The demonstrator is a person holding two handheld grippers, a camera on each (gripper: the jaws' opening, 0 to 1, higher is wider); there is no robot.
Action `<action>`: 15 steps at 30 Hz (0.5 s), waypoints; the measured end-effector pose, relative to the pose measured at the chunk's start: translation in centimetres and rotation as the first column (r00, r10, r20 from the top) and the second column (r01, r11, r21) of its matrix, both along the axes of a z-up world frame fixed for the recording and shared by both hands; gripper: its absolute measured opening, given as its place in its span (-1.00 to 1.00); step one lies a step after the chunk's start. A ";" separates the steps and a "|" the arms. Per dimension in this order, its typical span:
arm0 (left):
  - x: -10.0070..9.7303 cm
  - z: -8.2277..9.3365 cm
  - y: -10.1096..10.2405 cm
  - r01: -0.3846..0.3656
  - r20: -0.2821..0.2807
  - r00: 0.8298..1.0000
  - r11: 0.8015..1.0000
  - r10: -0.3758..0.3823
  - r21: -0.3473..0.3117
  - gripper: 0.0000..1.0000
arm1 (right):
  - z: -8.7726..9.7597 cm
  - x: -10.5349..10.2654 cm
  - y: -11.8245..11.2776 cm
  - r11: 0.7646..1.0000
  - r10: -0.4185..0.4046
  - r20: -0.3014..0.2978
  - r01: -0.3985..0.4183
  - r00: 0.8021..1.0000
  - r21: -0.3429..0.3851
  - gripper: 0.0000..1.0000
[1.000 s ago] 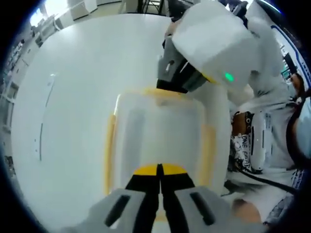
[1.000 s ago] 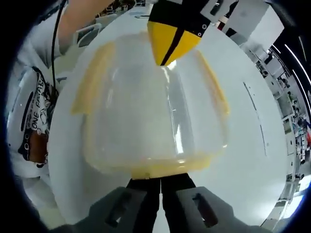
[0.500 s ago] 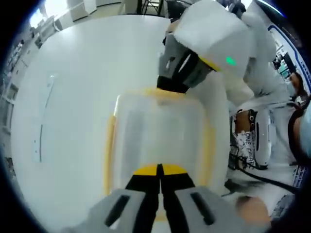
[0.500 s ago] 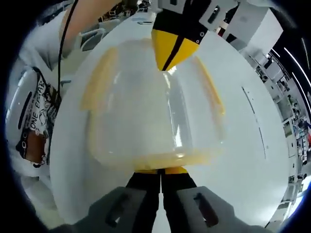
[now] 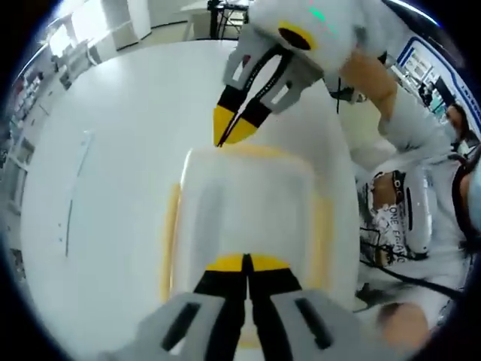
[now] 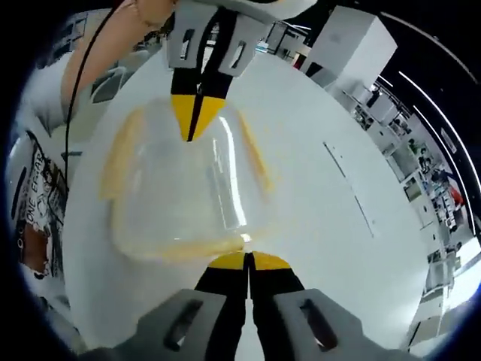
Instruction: Snap each plastic latch of the storage box into its locked position after aligning the lid with the box until every specified latch is closed and the lid sits flush.
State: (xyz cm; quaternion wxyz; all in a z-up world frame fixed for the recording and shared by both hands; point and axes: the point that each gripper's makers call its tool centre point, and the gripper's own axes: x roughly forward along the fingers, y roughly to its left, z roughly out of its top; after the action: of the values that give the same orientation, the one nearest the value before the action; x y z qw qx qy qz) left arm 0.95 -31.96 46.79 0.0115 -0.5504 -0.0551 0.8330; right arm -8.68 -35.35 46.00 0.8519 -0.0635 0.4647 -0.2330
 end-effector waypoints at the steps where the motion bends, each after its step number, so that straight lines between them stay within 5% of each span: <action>1: 0.0 0.0 0.0 0.002 -0.007 1.000 1.000 -0.002 0.000 -1.00 | 0.3 0.1 0.0 1.000 0.000 -0.001 0.000 1.000 -0.011 -1.00; 5: 0.0 0.3 0.0 -0.014 -0.073 0.997 1.000 0.014 0.002 -1.00 | 1.4 0.4 -0.2 0.999 -0.002 0.025 0.004 1.000 -0.041 -1.00; 6: 0.0 0.3 -0.1 -0.003 -0.087 0.996 1.000 0.001 -0.015 -1.00 | 3.3 1.2 0.0 0.998 0.016 0.072 -0.011 0.997 -0.066 -1.00; 9: -0.2 0.6 -0.2 0.062 -0.136 0.988 0.993 -0.074 -0.096 -1.00 | 4.2 3.8 1.4 0.994 0.106 0.112 -0.103 0.988 -0.033 -0.98; 11: 0.0 0.8 -0.3 0.059 -0.147 0.986 0.993 -0.074 -0.107 -0.97 | 4.2 4.7 1.9 0.991 0.132 0.117 -0.131 0.984 -0.018 -0.98; 15: 0.1 3.1 -0.7 0.011 -0.265 0.963 0.991 -0.047 -0.134 -0.96 | 3.8 7.2 2.6 0.981 0.191 0.086 -0.192 0.978 0.005 -0.96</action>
State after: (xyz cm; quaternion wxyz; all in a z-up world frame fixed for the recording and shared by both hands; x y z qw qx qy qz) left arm 1.08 -32.68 49.88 -0.0051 -0.4330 0.0099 0.9013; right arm -1.48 -32.75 49.82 0.8898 -0.0922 0.4213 -0.1492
